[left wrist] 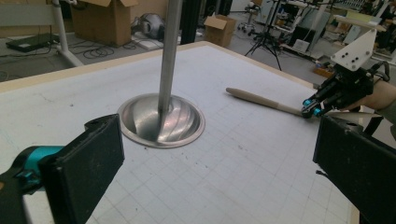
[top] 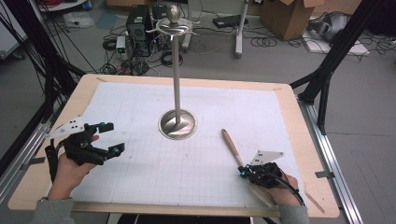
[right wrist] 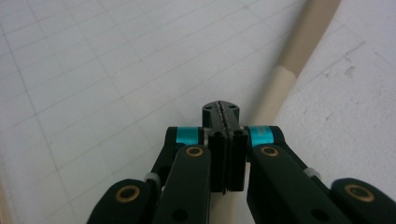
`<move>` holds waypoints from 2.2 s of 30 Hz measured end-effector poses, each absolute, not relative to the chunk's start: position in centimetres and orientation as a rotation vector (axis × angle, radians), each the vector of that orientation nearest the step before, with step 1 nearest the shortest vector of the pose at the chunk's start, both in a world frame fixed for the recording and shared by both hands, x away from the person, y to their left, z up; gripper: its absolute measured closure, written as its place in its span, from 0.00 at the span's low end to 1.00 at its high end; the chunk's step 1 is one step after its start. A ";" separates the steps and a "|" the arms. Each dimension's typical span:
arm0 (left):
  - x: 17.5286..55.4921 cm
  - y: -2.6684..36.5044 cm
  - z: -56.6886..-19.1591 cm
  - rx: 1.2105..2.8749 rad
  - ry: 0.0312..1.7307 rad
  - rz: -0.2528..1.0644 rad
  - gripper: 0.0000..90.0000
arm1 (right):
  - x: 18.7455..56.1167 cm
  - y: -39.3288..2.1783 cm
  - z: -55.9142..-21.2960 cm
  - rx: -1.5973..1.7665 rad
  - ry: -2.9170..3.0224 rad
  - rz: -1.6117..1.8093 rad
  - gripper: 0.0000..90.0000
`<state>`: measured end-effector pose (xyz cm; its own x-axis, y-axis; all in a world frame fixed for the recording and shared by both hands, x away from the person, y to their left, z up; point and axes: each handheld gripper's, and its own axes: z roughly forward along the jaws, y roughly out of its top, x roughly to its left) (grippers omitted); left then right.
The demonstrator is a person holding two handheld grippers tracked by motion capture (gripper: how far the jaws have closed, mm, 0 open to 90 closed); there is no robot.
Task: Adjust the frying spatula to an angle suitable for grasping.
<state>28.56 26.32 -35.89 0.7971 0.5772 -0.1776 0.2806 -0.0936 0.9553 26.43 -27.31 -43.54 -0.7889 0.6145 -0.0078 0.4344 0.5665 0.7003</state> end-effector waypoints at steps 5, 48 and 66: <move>28.4 26.6 -36.0 1.692 0.687 0.289 0.03 | 26.9 -26.9 -42.9 0.903 2.505 1.086 1.00; 25.7 29.0 -36.5 1.689 0.764 0.345 0.03 | 31.2 -25.8 -43.6 1.072 2.424 1.017 1.00; 25.6 29.0 -36.6 1.693 0.773 0.350 0.03 | 31.1 -24.9 -43.2 0.939 2.470 0.942 1.00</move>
<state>25.58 28.99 -36.61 0.7353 0.6562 -0.1696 0.3058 -0.0979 0.9471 31.12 -24.87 -43.25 -0.7263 0.6836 -0.0718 0.4621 0.5630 0.6851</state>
